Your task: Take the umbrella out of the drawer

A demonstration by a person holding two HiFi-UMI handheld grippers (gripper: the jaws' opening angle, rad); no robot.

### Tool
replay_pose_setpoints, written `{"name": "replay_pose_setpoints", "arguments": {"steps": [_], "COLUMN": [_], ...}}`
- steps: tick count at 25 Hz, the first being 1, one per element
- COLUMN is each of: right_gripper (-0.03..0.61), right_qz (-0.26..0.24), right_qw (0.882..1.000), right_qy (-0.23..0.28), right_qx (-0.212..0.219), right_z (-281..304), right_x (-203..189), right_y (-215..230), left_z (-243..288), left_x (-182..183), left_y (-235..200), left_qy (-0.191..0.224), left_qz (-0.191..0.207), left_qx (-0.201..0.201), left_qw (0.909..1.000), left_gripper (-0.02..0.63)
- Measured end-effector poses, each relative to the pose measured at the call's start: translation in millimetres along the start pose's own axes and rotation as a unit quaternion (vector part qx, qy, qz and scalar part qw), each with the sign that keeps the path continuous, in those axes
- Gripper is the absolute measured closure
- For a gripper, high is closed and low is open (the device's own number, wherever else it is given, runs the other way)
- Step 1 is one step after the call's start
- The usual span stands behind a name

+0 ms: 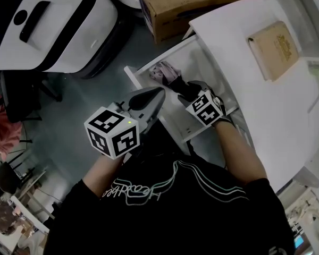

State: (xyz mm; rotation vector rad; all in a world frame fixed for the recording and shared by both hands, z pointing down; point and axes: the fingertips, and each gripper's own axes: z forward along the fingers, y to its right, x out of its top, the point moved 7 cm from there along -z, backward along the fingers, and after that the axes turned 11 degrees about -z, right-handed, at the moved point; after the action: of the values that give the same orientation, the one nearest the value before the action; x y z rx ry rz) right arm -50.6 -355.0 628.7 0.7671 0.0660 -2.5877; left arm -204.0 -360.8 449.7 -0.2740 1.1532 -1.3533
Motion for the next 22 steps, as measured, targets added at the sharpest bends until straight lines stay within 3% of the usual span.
{"name": "replay_pose_setpoints", "arguments": {"steps": [7, 22], "right_gripper": [0.347, 0.347], "right_qz": [-0.04, -0.046], "right_qw": [0.998, 0.993], "right_qy": [-0.048, -0.111], "right_qx": [0.003, -0.005], "right_z": [36.5, 57.1], "right_x": [-9.0, -7.6], "right_y": [5.4, 9.4], "left_z": [7.3, 0.5], "left_x": [3.8, 9.9], "left_y": [-17.5, -32.0], "left_qy": [-0.01, -0.005], "left_qz": [-0.012, -0.024], "left_qx": [0.003, 0.0], "left_qw": [0.9999, 0.9997], "left_gripper": [0.592, 0.592]}}
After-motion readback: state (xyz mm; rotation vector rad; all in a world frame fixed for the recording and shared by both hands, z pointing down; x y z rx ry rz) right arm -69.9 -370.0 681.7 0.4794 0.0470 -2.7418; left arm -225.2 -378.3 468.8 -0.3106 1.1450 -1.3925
